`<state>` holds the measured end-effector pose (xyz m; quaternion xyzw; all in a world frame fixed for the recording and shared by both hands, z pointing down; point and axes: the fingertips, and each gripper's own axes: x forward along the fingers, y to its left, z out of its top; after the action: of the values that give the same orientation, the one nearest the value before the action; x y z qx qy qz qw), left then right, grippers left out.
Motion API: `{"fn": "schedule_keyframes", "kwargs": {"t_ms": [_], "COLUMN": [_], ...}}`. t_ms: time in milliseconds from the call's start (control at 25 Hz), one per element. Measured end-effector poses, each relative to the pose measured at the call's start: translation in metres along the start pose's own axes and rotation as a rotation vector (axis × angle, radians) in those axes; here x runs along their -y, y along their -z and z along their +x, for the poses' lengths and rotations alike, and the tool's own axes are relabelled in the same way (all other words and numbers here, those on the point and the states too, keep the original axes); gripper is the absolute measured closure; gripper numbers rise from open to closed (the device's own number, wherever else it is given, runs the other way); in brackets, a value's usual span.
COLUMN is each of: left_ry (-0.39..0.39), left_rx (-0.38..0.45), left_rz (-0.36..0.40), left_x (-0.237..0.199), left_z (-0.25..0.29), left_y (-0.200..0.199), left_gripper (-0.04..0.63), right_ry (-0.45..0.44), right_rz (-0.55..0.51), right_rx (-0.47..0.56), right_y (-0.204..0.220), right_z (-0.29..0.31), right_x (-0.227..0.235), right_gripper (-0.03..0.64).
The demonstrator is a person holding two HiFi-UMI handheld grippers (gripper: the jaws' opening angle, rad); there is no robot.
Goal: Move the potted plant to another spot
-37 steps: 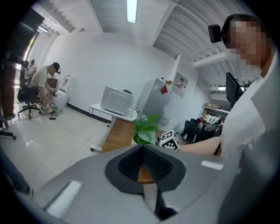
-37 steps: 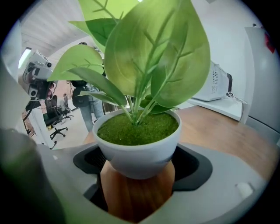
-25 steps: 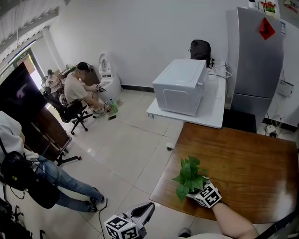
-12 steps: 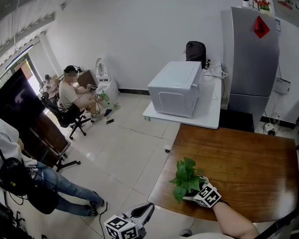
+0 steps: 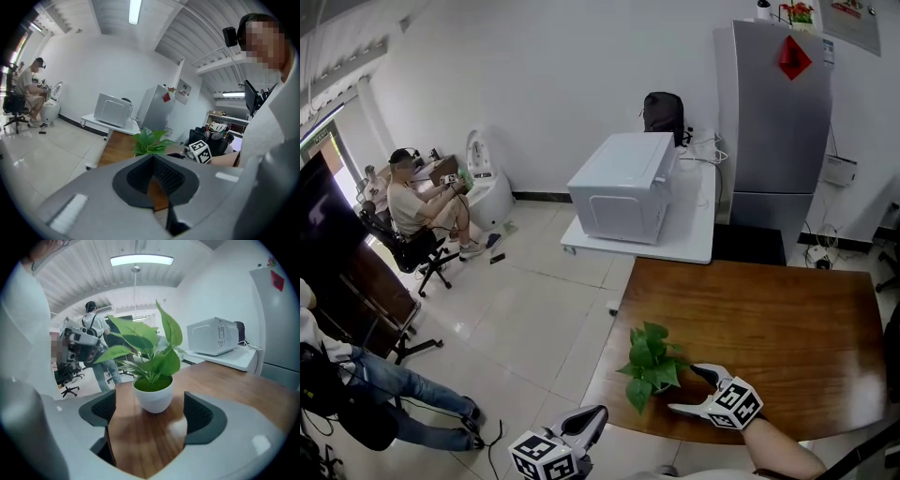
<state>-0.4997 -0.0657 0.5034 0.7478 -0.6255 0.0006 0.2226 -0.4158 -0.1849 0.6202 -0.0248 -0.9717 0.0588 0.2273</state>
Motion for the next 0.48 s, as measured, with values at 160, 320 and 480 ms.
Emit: {"fn": "schedule_keyframes", "kwargs": {"t_ms": [160, 320, 480], "left_ry": [0.052, 0.113, 0.161], "left_rx": [-0.009, -0.017, -0.027], "left_rz": [0.011, 0.028, 0.032], "left_x": [0.019, 0.044, 0.066], "left_z": [0.010, 0.020, 0.027], "left_y": [-0.001, -0.002, 0.000], "left_gripper": [0.598, 0.598, 0.598], "right_ry": [0.022, 0.007, -0.017], "right_rz": [0.009, 0.022, 0.043], "right_rx": [0.110, 0.209, 0.236], "right_y": [-0.032, -0.060, -0.071], "right_z": [-0.047, -0.079, -0.100], "right_x": [-0.018, -0.043, -0.065], "right_gripper": [0.317, 0.611, 0.611]}}
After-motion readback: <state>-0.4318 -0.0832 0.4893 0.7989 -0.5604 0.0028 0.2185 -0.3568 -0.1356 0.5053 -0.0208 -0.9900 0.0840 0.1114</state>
